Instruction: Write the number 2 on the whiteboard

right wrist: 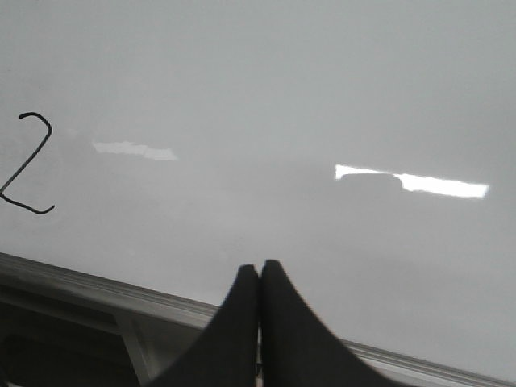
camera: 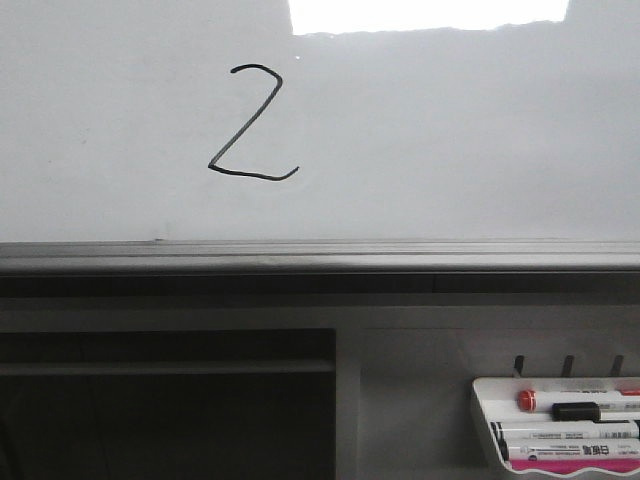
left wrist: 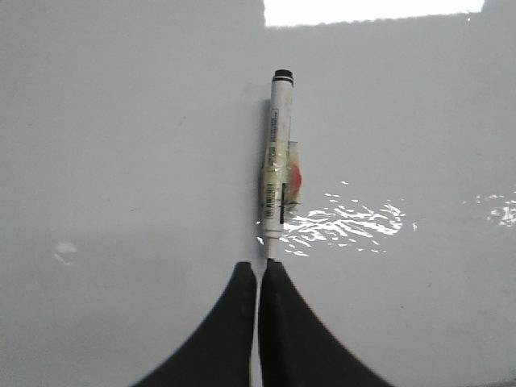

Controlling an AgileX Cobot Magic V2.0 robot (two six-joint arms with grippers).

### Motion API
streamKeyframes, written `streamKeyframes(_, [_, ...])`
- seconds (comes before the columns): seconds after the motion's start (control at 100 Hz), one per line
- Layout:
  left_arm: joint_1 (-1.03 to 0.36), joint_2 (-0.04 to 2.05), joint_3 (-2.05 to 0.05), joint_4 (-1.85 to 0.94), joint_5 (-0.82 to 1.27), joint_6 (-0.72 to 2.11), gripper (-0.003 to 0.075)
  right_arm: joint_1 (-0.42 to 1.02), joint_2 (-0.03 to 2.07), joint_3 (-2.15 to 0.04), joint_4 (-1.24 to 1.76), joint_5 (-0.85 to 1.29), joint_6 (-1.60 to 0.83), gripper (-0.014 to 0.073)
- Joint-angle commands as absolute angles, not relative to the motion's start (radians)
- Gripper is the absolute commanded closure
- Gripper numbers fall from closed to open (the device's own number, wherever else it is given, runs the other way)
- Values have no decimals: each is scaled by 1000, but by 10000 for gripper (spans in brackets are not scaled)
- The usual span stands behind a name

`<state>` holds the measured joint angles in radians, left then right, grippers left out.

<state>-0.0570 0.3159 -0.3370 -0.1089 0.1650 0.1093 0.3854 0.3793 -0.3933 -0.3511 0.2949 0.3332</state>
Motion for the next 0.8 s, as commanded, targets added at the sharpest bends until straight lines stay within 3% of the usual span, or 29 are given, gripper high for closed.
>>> streamKeyframes(0.0, [-44,254,-270,-96,-8,109,740,381,380,-415,-374,218,335,666])
streamKeyframes(0.23, [-42,79,19,-98,-348,109,740,381,380,-415,-374,218,335,666])
streamKeyframes(0.38, [-42,-40,14,-100,-193,109,740,381,380,-415,-374,218,335,666])
streamKeyframes(0.79, [-42,-18,14,-100,-165,109,740,381,380,-415,-374,223,335,666])
